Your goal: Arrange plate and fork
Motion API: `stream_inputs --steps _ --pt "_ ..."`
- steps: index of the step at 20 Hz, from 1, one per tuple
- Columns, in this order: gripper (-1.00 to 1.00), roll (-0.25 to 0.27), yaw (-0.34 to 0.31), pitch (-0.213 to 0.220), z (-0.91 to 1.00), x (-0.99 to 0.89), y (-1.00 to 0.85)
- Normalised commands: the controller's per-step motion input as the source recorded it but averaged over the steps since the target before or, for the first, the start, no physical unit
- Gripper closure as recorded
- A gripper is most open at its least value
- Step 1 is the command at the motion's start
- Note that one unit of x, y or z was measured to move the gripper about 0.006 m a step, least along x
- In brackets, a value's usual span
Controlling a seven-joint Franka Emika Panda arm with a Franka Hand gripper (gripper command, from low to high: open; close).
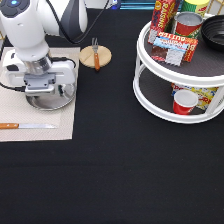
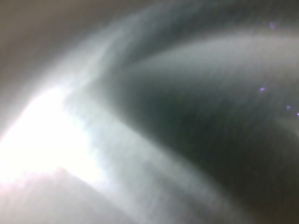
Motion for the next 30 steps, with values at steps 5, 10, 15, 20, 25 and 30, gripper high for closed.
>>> stream_inputs --steps 5,10,15,20,25,30 --pt "-1.00 0.085 -0.047 0.133 0.16 0.00 -0.69" --pt "-1.00 0.058 -0.081 0.110 0.18 0.06 -0.61" --pt "-1.00 0.044 -0.058 0.045 0.18 0.32 -0.61" --pt "-1.00 0.069 0.000 0.072 0.12 0.50 -0.47" --pt "-1.00 0.023 0.000 0.065 0.19 0.25 -0.12" --pt "-1.00 0.003 0.000 0.064 0.48 0.07 0.13"
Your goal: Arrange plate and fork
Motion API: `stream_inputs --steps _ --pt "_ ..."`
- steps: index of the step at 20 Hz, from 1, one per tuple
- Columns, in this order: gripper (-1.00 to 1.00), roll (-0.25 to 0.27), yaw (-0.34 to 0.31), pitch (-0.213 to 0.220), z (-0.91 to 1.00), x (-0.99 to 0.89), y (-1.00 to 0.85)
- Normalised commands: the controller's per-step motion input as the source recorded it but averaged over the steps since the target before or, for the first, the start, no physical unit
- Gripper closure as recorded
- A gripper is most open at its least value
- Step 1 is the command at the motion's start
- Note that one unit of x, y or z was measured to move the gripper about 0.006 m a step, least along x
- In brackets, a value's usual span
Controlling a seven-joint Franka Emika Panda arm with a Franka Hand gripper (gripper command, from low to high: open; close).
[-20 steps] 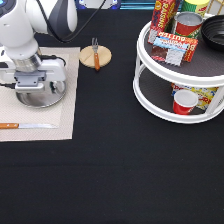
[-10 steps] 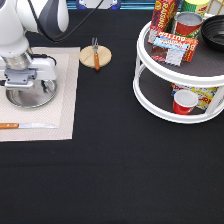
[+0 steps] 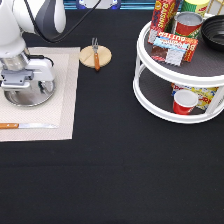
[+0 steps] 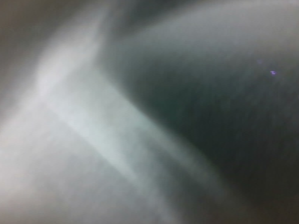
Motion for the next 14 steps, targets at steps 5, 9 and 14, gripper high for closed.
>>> stream_inputs --steps 5,9,14 --pt "-1.00 -0.010 0.002 -0.003 0.70 -0.28 0.48" --pt "-1.00 -0.044 0.009 -0.082 0.45 -0.73 0.67" --pt "-1.00 -0.046 0.018 -0.162 0.22 -0.59 0.77"
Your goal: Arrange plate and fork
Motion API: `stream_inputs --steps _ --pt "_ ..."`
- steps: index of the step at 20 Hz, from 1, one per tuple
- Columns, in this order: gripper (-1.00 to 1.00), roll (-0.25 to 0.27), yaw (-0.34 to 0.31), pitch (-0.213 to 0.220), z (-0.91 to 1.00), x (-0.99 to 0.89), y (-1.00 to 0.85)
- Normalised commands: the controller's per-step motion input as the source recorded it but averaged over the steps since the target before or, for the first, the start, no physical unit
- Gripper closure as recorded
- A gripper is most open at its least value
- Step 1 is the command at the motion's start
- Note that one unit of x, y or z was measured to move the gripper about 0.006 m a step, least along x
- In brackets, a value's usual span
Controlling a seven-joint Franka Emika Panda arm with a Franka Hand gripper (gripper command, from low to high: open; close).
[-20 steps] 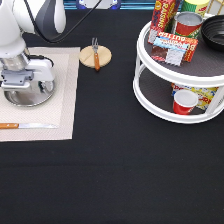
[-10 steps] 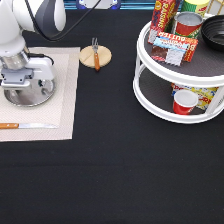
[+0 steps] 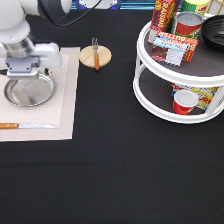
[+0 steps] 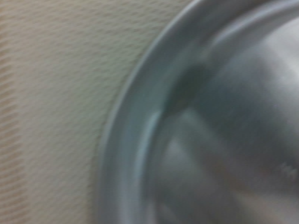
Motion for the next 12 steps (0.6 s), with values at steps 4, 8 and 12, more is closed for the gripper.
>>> stream_inputs --steps 4,8,12 --pt "-1.00 -0.031 0.002 -0.151 0.25 -0.61 0.88" --pt "-1.00 -0.022 0.000 -0.117 0.30 -0.69 0.91" --pt "-1.00 0.000 0.000 -0.103 0.40 -0.83 0.87"
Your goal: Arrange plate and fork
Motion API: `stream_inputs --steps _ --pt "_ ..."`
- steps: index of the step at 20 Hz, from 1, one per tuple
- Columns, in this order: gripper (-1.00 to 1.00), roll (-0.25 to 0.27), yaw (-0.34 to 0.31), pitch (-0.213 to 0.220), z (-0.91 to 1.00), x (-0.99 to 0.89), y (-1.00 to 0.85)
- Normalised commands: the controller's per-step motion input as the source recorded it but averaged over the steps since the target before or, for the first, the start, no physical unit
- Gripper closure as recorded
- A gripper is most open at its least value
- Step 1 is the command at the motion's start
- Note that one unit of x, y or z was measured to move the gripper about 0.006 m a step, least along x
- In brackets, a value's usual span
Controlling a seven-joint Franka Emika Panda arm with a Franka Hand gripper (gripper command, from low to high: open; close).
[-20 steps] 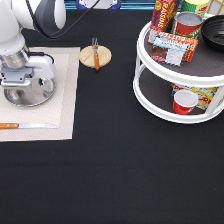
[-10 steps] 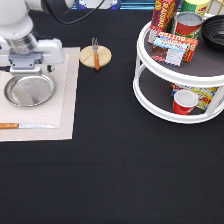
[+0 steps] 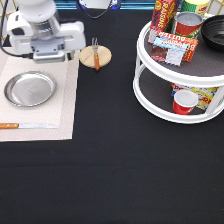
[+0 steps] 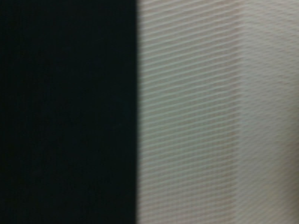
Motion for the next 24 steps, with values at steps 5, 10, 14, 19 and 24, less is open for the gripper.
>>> stream_inputs --steps 5,10,14,19,24 --pt "-1.00 0.000 -0.002 -0.066 0.07 -0.91 0.71" --pt "-1.00 0.000 -0.074 -0.022 -0.38 -0.81 0.32" --pt "-1.00 0.000 -0.174 -0.002 -0.60 -0.57 0.16" --pt "-1.00 -0.011 -0.229 -0.038 -0.52 -0.32 0.26" --pt "-1.00 -0.053 -0.187 -0.078 -0.20 -0.28 0.43"
